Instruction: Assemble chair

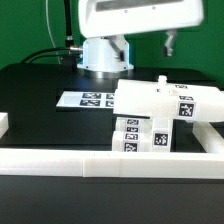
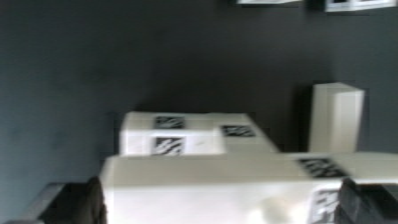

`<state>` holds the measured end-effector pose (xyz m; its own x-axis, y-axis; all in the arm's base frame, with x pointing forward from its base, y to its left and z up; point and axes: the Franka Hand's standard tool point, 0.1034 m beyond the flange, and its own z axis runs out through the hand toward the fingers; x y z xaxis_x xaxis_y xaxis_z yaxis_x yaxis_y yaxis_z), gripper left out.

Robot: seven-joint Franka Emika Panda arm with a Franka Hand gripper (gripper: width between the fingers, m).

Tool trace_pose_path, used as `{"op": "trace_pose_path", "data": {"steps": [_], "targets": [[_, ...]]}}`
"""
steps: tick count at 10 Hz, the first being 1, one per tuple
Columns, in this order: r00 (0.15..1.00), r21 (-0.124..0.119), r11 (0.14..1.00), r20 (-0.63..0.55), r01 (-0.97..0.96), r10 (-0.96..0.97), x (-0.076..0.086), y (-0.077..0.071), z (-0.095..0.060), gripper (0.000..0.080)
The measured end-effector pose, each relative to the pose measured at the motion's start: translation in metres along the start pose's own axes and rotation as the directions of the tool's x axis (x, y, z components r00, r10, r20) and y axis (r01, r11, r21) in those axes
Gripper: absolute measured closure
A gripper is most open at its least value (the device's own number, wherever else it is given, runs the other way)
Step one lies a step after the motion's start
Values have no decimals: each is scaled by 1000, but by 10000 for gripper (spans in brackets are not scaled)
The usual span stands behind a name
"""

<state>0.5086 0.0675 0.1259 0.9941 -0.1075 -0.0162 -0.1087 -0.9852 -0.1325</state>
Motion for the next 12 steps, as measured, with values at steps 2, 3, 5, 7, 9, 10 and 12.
{"op": "trace_pose_path", "data": {"steps": [2,3,5,7,9,10,12], "targets": [[1000,-4,1000,0,15,-15,5,-11,8,151],[1000,-5,1000,-2,9,-9,5,-9,7,151],[1000,-9,1000,-12,-7,7,2,-15,10,151],[1000,-14,1000,-14,-4,4,-27,-46,25,151],[999,-22,999,-40,-30,29,-44,-69,46,151],[998,-30,999,-57,-21,19,-50,-69,59,151],[998,-28,999,-50,-27,26,-47,-67,55,151]]}}
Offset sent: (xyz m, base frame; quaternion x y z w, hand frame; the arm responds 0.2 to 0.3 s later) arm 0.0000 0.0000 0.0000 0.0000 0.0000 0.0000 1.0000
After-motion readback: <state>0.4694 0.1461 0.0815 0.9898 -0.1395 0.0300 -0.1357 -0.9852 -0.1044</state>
